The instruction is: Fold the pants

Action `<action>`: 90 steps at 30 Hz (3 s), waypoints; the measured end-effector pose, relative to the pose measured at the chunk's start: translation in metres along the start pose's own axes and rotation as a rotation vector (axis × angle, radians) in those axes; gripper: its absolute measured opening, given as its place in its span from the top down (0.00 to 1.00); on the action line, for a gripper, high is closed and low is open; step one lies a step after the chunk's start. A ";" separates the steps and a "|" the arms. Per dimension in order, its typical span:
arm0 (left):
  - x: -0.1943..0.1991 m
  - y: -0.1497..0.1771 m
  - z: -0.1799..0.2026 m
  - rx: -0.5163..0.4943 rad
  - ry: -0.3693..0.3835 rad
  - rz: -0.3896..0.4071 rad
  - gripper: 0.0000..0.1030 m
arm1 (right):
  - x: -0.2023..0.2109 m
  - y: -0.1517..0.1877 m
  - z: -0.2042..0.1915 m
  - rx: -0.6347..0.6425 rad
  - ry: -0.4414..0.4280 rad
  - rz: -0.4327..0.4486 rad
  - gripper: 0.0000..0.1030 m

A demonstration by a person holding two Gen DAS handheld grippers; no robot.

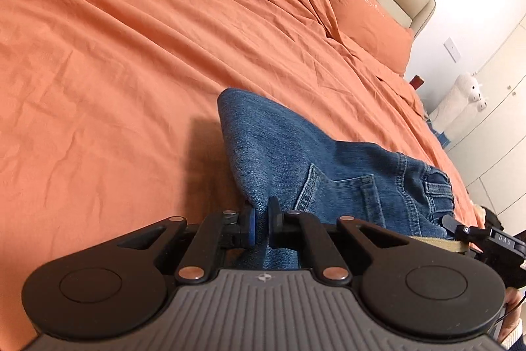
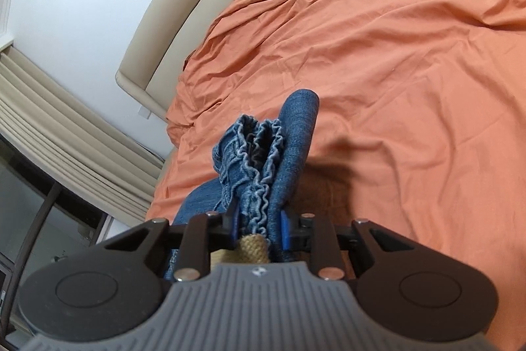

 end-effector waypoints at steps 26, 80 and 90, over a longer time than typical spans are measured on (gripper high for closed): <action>0.146 -0.038 -0.070 0.006 -0.054 0.103 0.94 | -0.046 0.067 -0.178 0.131 -0.094 -0.097 0.82; 0.159 -0.012 -0.208 -0.044 -0.382 0.037 0.65 | -0.243 0.127 -0.176 0.608 0.294 -0.210 0.99; 0.170 0.028 -0.184 -0.193 -0.389 0.005 0.65 | -0.198 0.148 -0.207 0.712 0.281 -0.159 0.81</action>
Point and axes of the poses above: each gripper's, at about its wrist camera, not at the fingertips, and x roughly against the way its jaws point, z to its right, y to its underside, the point moved 9 cm from there along -x, roughly the way its jaws point, and after that the axes turned 6 degrees about -z, right-handed, at the moved point
